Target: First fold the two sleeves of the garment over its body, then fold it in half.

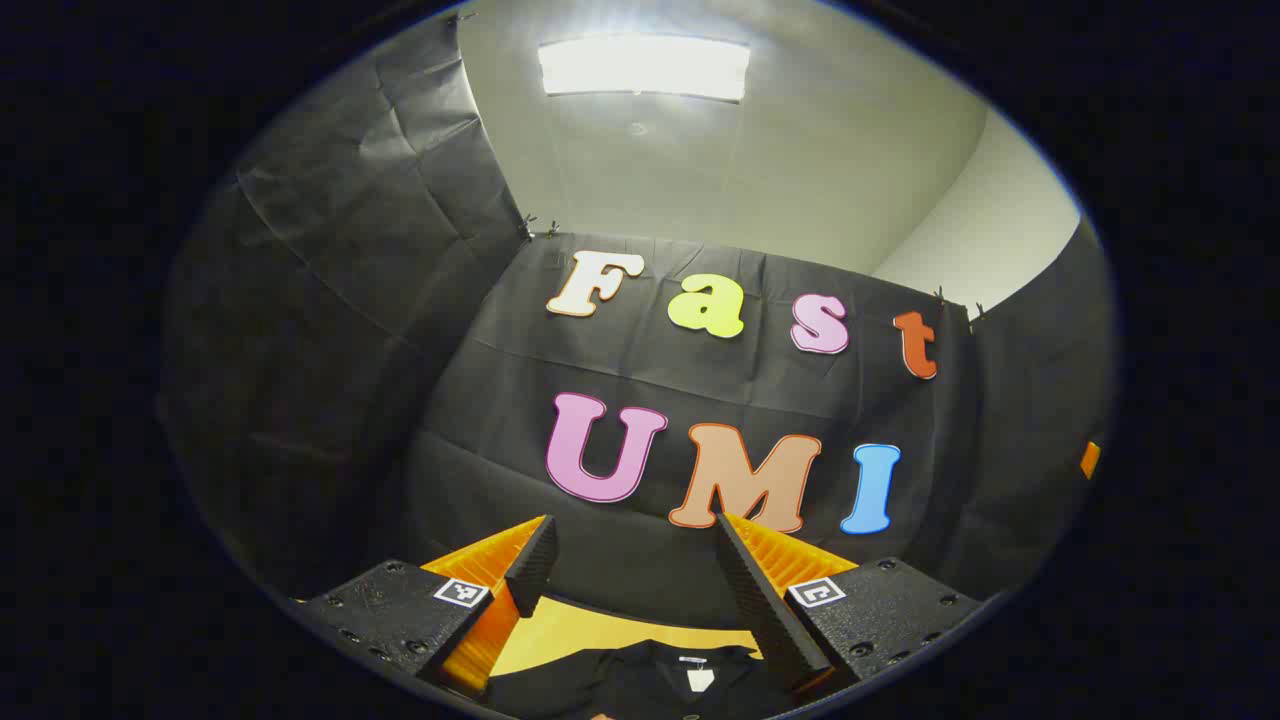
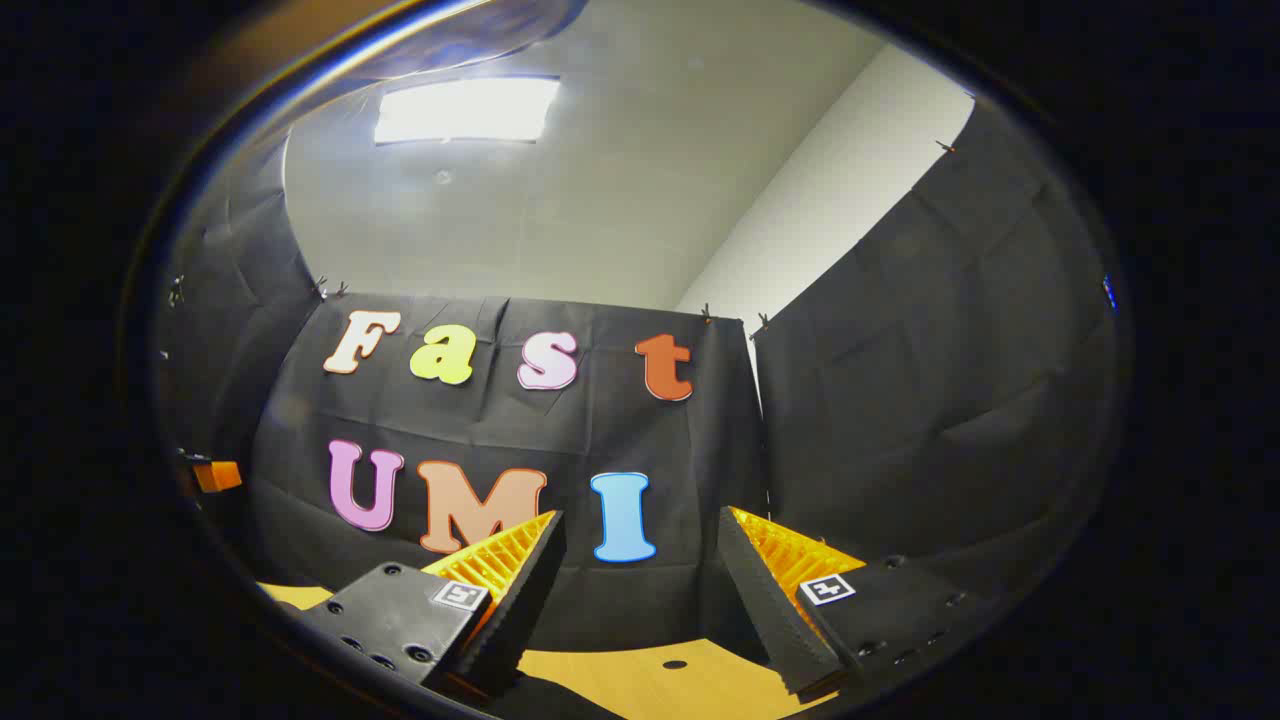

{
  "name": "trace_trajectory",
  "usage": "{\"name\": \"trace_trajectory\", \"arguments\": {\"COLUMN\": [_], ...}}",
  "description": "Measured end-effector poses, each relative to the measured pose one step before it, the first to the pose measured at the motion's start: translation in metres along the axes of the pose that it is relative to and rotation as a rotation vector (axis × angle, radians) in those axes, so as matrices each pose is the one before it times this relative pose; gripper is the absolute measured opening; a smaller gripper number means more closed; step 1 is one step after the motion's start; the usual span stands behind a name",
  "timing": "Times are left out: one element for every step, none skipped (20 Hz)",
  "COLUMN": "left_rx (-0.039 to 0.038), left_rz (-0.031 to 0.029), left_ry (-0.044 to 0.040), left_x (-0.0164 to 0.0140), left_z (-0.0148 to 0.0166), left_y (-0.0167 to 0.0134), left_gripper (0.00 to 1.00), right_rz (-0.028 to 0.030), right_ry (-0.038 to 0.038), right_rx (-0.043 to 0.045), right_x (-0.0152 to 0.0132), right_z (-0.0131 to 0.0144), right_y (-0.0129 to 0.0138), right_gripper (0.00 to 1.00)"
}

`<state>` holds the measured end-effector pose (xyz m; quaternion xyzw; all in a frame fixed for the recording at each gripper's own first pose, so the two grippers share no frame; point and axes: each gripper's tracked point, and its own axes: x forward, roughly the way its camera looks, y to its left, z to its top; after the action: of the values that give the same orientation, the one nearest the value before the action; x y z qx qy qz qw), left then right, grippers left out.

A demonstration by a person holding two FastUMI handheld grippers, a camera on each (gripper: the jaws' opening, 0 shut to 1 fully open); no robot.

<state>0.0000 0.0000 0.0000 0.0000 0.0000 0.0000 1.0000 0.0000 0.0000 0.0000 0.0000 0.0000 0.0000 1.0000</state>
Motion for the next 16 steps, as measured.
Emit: {"name": "trace_trajectory", "arguments": {"left_rx": [-0.00159,-0.00455,-0.00002,0.00301,0.00205,0.00146,0.00216,0.00552,0.00824,0.00712,0.00436,-0.00153,-0.00495,-0.00312,0.00133,0.00525], "left_rz": [-0.01166,-0.01418,-0.01252,-0.01016,-0.00448,-0.00606,-0.0061,0.00026,0.00749,0.01004,0.01329,0.00634,0.00234,0.00315,0.00417,-0.0029], "left_ry": [0.01476,0.02207,0.02672,0.01141,-0.00269,-0.00796,-0.00808,-0.00701,-0.00268,0.0004,0.00271,0.00275,0.0006,-0.00223,-0.00445,-0.00084], "left_x": [0.00042,-0.00099,-0.00146,-0.00066,-0.00115,-0.00191,-0.00149,-0.00255,-0.00298,-0.00164,-0.00208,-0.00089,-0.00287,-0.00275,-0.00097,0.0005], "left_z": [-0.00389,-0.00642,-0.007,-0.0018,0.00197,0.00334,0.00308,0.00256,0.00051,-0.00023,0.00009,0.00066,0.00078,0.0019,0.00087,0.00082], "left_y": [-0.00457,-0.00567,-0.00352,-0.0034,-0.00146,-0.00085,-0.00073,0.00258,0.00536,0.00502,0.00656,0.00356,0.00244,0.00169,0.00313,0.00021], "left_gripper": [0.93,0.92,0.92,0.93,0.92,0.93,0.92,0.93,0.93,0.92,0.93,0.92,0.93,0.93,0.93,0.93], "right_rz": [0.01327,0.00313,-0.00252,-0.00235,-0.00286,0.00195,0.00454,0.00443,0.00496,0.01372,0.01761,0.01855,0.0161,0.00762,0.01204,0.01533], "right_ry": [0.01515,0.01526,0.01556,0.0072,0.00148,-0.0017,-0.00496,-0.00385,-0.00798,-0.00939,-0.00557,0.00502,0.01572,0.02499,0.01927,0.00764], "right_rx": [-0.00431,-0.00474,-0.0064,-0.00646,-0.00677,-0.01204,-0.01714,-0.02127,-0.01825,-0.00279,0.00663,0.00704,-0.0002,-0.01094,-0.01504,-0.00742], "right_x": [-0.00193,-0.00134,-0.0035,-0.00331,-0.00117,-0.00166,-0.00046,-0.00208,-0.00232,-0.00201,-0.00198,0.00085,0.00096,0.00476,-0.00006,-0.00016], "right_z": [-0.00388,-0.00343,-0.0039,-0.0019,0.00008,0.00027,0.00096,0.00167,0.00305,0.00473,0.00141,-0.00056,-0.0045,-0.00629,-0.0059,-0.0007], "right_y": [0.00448,0.00158,-0.00018,-0.00048,0.00059,0.00218,0.00206,0.00235,0.00417,0.00566,0.00701,0.00742,0.00697,0.00256,0.00245,0.00154], "right_gripper": [0.97,0.97,0.97,0.97,0.96,0.96,0.97,0.99,0.99,0.94,0.98,0.98,0.98,1.0,0.98,1.0]}}
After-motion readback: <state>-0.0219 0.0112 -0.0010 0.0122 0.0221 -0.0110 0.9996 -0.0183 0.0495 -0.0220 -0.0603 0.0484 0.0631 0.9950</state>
